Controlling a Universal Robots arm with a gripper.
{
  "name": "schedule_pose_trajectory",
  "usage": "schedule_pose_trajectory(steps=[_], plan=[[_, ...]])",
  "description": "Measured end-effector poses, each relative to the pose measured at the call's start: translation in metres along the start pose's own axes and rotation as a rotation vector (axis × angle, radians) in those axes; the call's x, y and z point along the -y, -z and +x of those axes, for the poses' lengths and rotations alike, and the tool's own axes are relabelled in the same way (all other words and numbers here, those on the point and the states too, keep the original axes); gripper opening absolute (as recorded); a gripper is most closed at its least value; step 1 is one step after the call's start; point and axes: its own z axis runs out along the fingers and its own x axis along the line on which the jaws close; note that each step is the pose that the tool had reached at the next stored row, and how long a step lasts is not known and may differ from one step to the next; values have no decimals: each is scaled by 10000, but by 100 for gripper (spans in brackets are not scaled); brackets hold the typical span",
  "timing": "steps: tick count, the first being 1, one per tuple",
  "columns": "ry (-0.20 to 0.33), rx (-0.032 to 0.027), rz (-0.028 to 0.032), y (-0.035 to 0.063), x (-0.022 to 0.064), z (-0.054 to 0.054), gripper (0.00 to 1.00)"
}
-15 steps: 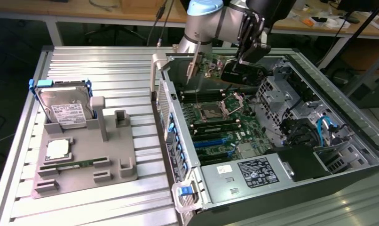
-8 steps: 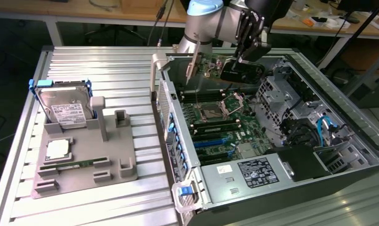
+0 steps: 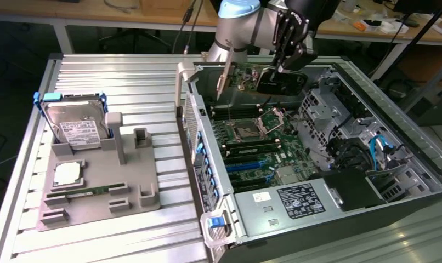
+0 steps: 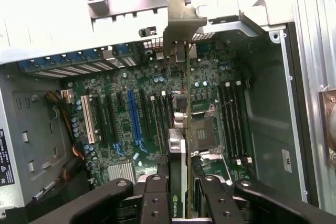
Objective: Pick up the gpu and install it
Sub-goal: 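Insert the gpu into the slot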
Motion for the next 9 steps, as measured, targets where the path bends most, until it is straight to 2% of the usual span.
schedule_pose_trajectory(steps=[9], plan=[[420, -16, -11, -5, -6, -36, 27]])
